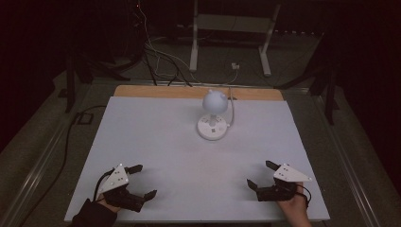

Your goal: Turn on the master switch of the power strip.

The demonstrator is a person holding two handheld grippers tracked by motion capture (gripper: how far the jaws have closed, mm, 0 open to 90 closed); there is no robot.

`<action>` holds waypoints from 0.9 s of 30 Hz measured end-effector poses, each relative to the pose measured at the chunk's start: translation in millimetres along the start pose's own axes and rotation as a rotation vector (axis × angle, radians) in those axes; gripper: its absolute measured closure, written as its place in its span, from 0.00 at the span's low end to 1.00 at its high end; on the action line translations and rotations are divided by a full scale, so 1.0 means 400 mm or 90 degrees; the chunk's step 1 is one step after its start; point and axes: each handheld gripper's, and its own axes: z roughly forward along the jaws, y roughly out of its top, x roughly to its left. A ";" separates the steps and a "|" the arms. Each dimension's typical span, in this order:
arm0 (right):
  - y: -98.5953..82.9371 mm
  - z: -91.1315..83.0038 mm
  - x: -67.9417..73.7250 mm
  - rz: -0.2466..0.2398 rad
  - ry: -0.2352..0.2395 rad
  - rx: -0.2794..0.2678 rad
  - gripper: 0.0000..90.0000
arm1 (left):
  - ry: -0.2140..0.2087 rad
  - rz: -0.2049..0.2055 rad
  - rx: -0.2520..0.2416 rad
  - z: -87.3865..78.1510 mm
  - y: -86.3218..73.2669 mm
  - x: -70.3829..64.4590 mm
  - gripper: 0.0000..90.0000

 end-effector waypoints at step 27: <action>0.016 -0.005 0.003 0.054 -0.001 0.043 0.00 | 0.000 0.005 0.000 0.000 0.002 -0.004 0.00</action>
